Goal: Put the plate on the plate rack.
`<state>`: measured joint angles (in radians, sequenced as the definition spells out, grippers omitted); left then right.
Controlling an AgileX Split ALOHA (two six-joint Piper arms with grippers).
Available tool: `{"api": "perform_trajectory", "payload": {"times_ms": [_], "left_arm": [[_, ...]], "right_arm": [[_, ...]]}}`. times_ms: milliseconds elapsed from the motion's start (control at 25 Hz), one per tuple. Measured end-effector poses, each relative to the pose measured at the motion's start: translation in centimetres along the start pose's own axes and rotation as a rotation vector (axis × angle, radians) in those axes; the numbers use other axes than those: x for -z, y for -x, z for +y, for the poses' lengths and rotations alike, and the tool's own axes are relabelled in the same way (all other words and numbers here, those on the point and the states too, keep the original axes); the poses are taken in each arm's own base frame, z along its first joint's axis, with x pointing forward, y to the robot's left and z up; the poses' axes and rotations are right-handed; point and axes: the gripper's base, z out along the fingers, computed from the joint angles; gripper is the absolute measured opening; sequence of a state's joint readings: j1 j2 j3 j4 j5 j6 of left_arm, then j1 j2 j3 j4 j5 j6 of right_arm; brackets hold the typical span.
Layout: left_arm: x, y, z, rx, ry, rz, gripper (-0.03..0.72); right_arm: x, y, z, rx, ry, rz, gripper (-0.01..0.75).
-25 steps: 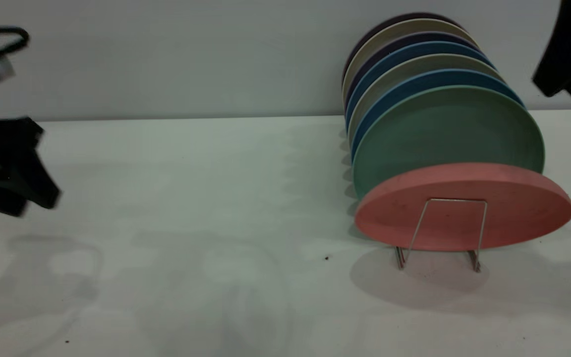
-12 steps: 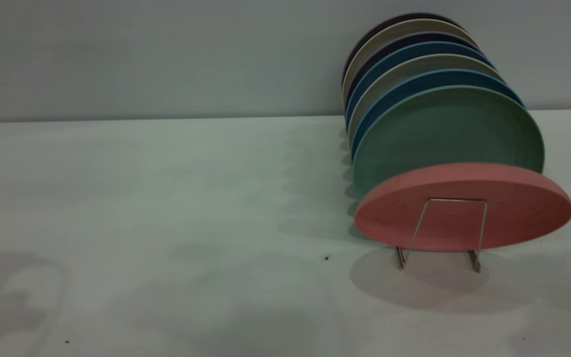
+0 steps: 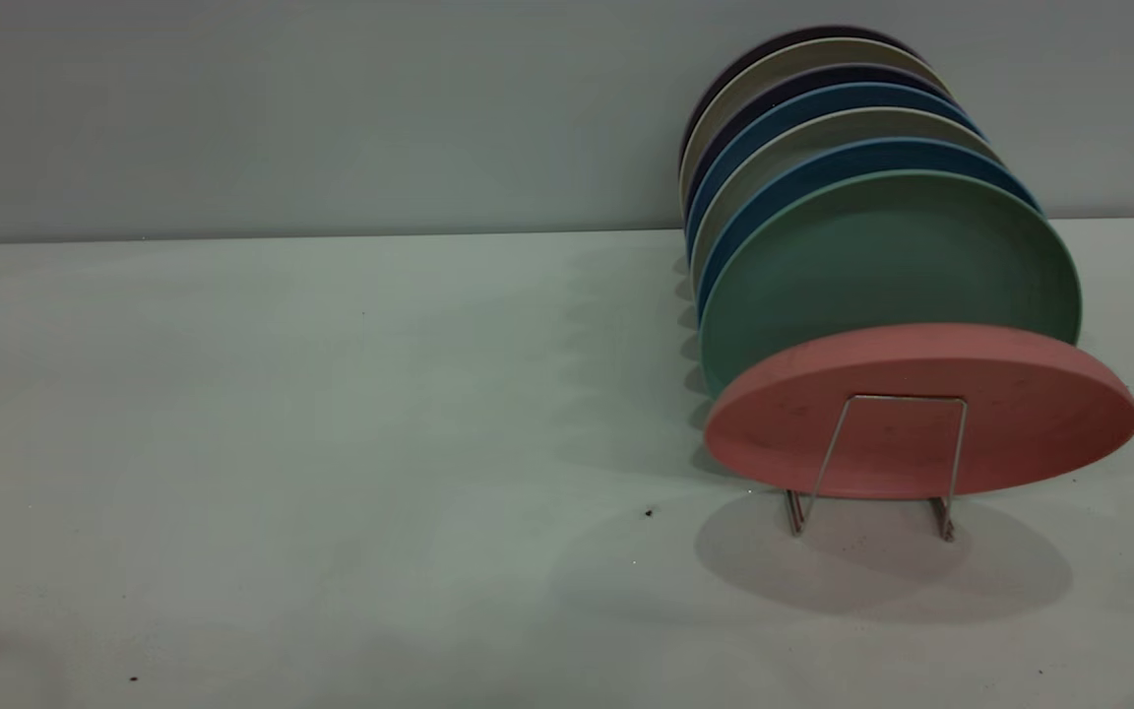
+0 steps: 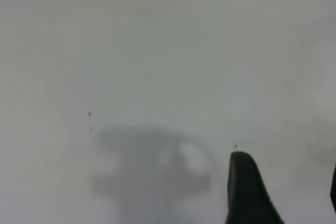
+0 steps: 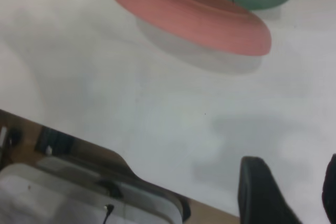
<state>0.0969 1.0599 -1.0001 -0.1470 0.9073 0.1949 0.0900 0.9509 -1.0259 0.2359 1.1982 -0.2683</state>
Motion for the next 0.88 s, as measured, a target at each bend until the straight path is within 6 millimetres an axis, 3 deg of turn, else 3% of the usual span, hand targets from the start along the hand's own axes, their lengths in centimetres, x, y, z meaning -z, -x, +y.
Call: {"api": "perform_trajectory", "payload": {"times_ms": [280, 520, 640, 880], "left_arm": [[3.4, -4.3, -1.0, -0.004, -0.01, -0.08, 0.417], [5.3, -8.6, -1.7, -0.017, -0.009, -0.122, 0.417], [5.7, -10.7, -2.0, -0.014, -0.013, -0.121, 0.417], [5.8, -14.0, -2.4, -0.017, -0.016, -0.124, 0.417]], "right_arm": [[3.8, -5.2, 1.9, 0.028, -0.013, -0.15, 0.315], [4.9, -8.8, 2.9, 0.05, -0.025, -0.222, 0.315], [4.8, -10.2, 3.1, 0.055, -0.029, -0.245, 0.315], [2.4, -12.4, 3.0, 0.042, -0.018, -0.187, 0.316]]}}
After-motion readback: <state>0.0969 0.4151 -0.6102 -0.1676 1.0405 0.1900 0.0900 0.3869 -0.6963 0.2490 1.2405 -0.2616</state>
